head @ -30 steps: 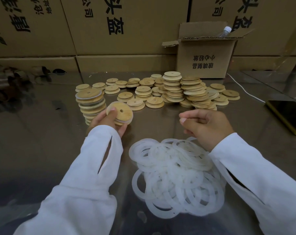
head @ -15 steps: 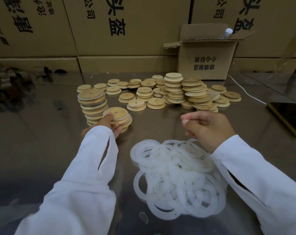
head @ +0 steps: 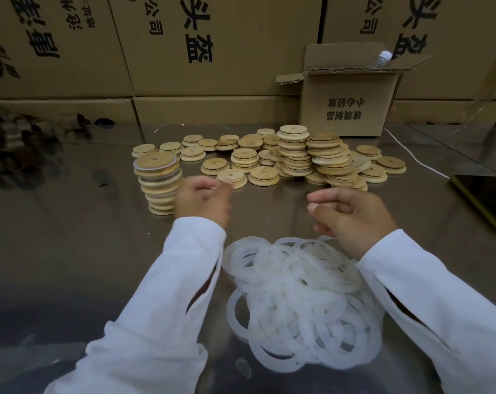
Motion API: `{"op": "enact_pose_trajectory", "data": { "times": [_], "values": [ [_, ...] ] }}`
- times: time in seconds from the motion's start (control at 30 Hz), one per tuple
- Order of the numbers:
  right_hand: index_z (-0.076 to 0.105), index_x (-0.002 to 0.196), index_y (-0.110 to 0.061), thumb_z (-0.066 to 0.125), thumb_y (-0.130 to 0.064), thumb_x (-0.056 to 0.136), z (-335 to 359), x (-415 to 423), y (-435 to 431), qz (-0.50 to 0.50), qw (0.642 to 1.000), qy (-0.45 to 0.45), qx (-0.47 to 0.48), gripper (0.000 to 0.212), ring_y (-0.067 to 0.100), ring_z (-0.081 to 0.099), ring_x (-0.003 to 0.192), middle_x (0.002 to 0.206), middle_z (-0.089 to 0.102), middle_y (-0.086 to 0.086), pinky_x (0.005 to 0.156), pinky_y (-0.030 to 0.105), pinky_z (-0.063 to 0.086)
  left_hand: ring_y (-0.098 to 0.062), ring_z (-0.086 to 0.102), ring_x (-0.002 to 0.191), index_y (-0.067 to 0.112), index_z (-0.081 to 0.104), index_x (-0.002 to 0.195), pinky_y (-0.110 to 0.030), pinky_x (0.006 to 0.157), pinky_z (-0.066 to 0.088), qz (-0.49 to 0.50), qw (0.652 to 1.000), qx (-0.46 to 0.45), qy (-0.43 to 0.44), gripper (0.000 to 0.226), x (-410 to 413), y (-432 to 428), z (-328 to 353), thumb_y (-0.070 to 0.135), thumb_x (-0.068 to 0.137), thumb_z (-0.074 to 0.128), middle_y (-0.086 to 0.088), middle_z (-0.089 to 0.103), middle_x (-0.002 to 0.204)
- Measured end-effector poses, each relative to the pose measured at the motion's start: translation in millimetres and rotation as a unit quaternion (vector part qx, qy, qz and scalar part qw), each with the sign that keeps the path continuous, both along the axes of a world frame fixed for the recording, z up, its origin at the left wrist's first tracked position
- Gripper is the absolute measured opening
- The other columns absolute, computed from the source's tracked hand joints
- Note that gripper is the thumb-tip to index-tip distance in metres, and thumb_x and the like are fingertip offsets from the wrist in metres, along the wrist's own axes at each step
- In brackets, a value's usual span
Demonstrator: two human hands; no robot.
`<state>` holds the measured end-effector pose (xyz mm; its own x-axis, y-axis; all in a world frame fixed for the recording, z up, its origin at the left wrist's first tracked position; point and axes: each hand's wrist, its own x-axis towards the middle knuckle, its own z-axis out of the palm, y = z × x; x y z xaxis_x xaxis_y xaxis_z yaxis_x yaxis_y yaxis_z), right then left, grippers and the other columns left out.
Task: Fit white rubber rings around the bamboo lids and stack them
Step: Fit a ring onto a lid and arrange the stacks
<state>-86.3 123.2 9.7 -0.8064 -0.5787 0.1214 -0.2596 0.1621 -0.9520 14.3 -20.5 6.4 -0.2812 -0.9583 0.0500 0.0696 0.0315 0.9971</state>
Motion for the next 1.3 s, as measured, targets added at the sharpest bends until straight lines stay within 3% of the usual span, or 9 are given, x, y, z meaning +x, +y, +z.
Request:
{"op": "enact_pose_trajectory", "data": {
  "times": [0.13, 0.23, 0.5, 0.63, 0.73, 0.83, 1.03, 1.2, 1.3],
  "values": [
    [0.065, 0.085, -0.025, 0.063, -0.013, 0.084, 3.3, -1.5, 0.6, -0.002, 1.0, 0.009, 0.007, 0.013, 0.01, 0.062, 0.063, 0.079, 0.067, 0.005, 0.074, 0.028, 0.05, -0.005, 0.055, 0.042, 0.023, 0.057, 0.068, -0.029, 0.06, 0.046, -0.203, 0.972, -0.095, -0.068, 0.021, -11.5, 25.1, -16.8, 0.009, 0.083, 0.062, 0.003, 0.056, 0.056],
    [0.065, 0.09, -0.022, 0.063, -0.012, 0.085, 6.9, -4.0, 0.7, 0.001, 1.0, 0.018, 0.009, 0.012, 0.009, 0.061, 0.06, 0.079, 0.066, 0.006, 0.07, 0.024, 0.049, -0.015, 0.054, 0.052, 0.024, 0.057, 0.064, -0.034, 0.065, 0.048, -0.249, 0.956, -0.12, -0.098, 0.027, -16.6, 31.4, -27.6, 0.007, 0.084, 0.06, 0.002, 0.053, 0.056],
    [0.064, 0.092, -0.019, 0.063, -0.012, 0.084, 15.2, -18.0, -29.1, 0.021, 0.998, 0.046, 0.035, 0.011, 0.013, 0.061, 0.069, 0.074, 0.062, 0.002, 0.068, 0.019, 0.046, -0.021, 0.051, 0.06, 0.025, 0.055, 0.061, -0.033, 0.068, 0.045, -0.255, 0.953, -0.113, -0.117, 0.028, -21.7, 27.9, -35.2, 0.009, 0.084, 0.059, 0.003, 0.051, 0.057],
    [0.063, 0.094, -0.021, 0.063, -0.019, 0.084, 13.6, -46.9, -82.6, 0.003, 0.983, 0.134, 0.122, 0.01, 0.011, 0.053, 0.071, 0.074, 0.056, -0.005, 0.059, 0.017, 0.038, -0.017, 0.051, 0.06, 0.026, 0.056, 0.063, -0.028, 0.07, 0.046, -0.264, 0.946, -0.125, -0.142, 0.026, -25.0, 25.9, -35.4, 0.024, 0.089, 0.056, 0.008, 0.052, 0.057],
    [0.061, 0.105, -0.02, 0.062, -0.024, 0.083, 6.7, -67.3, -126.2, 0.013, 0.962, 0.177, 0.206, 0.022, 0.021, 0.058, 0.091, 0.092, 0.061, 0.001, 0.075, 0.024, 0.043, -0.016, 0.05, 0.061, 0.026, 0.054, 0.059, -0.026, 0.068, 0.042, -0.254, 0.944, -0.141, -0.158, 0.035, -27.1, 23.6, -36.1, 0.032, 0.093, 0.047, 0.007, 0.05, 0.054],
    [0.054, 0.12, -0.021, 0.057, -0.026, 0.085, -1.3, -81.3, -153.7, 0.023, 0.931, 0.232, 0.282, 0.036, 0.025, 0.055, 0.101, 0.117, 0.058, 0.007, 0.077, 0.025, 0.039, -0.016, 0.048, 0.058, 0.025, 0.052, 0.058, -0.026, 0.064, 0.04, -0.252, 0.944, -0.143, -0.159, 0.037, -28.3, 21.8, -38.4, 0.032, 0.094, 0.045, 0.007, 0.048, 0.052],
    [0.05, 0.126, -0.017, 0.056, -0.026, 0.086, -7.7, -90.5, -172.2, 0.035, 0.885, 0.28, 0.37, 0.042, 0.029, 0.055, 0.104, 0.12, 0.055, 0.009, 0.077, 0.027, 0.041, -0.016, 0.049, 0.06, 0.025, 0.049, 0.06, -0.025, 0.063, 0.04, -0.253, 0.943, -0.149, -0.156, 0.036, -30.6, 19.0, -39.0, 0.032, 0.095, 0.042, 0.008, 0.048, 0.056],
    [0.052, 0.119, -0.018, 0.066, -0.033, 0.075, -4.6, -85.7, -164.2, 0.046, 0.879, 0.292, 0.374, 0.048, 0.027, 0.057, 0.097, 0.112, 0.058, 0.007, 0.082, 0.032, 0.05, -0.02, 0.051, 0.064, 0.025, 0.051, 0.06, -0.031, 0.069, 0.045, -0.254, 0.949, -0.126, -0.139, 0.036, -29.4, 19.9, -33.7, 0.029, 0.095, 0.043, 0.005, 0.048, 0.057],
    [0.052, 0.119, -0.025, 0.071, -0.033, 0.068, 4.2, -77.1, -139.4, 0.057, 0.906, 0.288, 0.304, 0.055, 0.02, 0.056, 0.095, 0.111, 0.057, 0.0, 0.081, 0.028, 0.048, -0.019, 0.051, 0.063, 0.026, 0.055, 0.061, -0.032, 0.071, 0.047, -0.256, 0.952, -0.115, -0.125, 0.035, -26.9, 21.9, -29.4, 0.028, 0.095, 0.044, 0.004, 0.051, 0.058]
  ]
}}
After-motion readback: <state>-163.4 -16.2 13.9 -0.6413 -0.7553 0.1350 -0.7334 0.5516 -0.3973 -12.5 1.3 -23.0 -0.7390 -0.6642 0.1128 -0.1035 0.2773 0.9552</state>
